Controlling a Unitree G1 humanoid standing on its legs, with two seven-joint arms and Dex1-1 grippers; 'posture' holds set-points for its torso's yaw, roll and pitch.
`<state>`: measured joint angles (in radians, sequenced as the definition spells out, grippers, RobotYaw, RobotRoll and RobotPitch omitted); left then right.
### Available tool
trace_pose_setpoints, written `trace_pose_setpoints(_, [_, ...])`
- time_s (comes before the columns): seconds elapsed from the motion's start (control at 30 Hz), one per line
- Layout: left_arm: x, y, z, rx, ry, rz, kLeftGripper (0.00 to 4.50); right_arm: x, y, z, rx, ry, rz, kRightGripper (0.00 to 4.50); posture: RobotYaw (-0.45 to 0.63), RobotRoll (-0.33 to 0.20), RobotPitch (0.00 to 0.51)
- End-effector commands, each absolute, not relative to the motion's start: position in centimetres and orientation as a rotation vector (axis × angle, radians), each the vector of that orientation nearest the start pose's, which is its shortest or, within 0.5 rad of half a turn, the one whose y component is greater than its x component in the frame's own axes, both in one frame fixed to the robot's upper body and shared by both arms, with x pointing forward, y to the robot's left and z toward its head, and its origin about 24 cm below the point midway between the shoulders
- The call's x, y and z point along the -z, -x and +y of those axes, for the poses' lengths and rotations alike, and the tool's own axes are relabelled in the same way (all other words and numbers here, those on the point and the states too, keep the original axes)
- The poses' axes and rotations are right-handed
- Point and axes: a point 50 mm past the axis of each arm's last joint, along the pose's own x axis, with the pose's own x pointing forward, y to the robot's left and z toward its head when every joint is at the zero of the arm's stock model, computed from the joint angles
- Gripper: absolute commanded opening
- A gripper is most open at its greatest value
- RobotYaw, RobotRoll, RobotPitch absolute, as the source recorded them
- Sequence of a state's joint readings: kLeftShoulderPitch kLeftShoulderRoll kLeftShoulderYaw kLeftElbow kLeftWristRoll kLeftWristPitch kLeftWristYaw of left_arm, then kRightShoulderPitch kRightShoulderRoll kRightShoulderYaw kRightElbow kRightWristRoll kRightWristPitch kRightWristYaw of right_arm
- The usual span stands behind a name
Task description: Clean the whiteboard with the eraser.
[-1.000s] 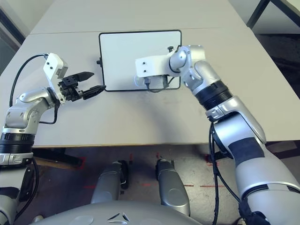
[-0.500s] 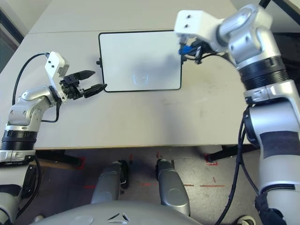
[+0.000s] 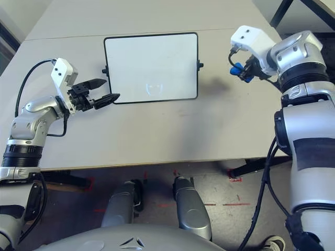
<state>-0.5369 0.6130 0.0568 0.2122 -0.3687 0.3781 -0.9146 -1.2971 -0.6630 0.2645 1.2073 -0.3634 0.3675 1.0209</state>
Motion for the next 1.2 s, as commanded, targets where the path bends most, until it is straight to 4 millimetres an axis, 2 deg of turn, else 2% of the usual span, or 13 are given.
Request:
trace_pose_setpoints(0.03, [-16.0,-32.3,22.4,0.811,-0.192,0.100,4.50,-19.4,-38.9,-26.9,-0.455,0.620,0.746,0.34,-0.18,0.000,0.178])
trace_pose_setpoints(0.4, [-16.4,-32.2,22.7,0.807,-0.205,0.101,4.50,-17.2,-39.0,-26.3,-0.431,0.576,0.763,0.34,-0.16,0.000,0.176])
trace_pose_setpoints(0.57, [-16.5,-32.2,22.9,0.805,-0.210,0.104,4.50,-17.0,-38.9,-26.3,-0.424,0.544,0.764,1.94,-0.16,0.000,0.171])
trace_pose_setpoints(0.63, [-16.6,-32.2,22.9,0.804,-0.213,0.103,4.50,-17.2,-38.9,-26.4,-0.434,0.534,0.755,2.78,-0.16,0.000,0.169])
trace_pose_setpoints(0.8, [-16.8,-32.1,23.2,0.794,-0.218,0.099,4.50,-18.2,-38.8,-26.7,-0.480,0.523,0.700,4.45,-0.15,0.000,0.160])
trace_pose_setpoints(1.0, [-17.9,-32.0,23.9,0.742,-0.207,0.050,4.50,-19.9,-38.9,-27.2,-0.472,0.453,0.561,4.45,-0.13,0.000,0.149])
trace_pose_setpoints(1.2, [-19.8,-32.0,25.6,0.561,-0.142,-0.065,4.50,-21.6,-39.1,-27.8,-0.407,0.268,0.311,4.45,-0.11,0.000,0.153])
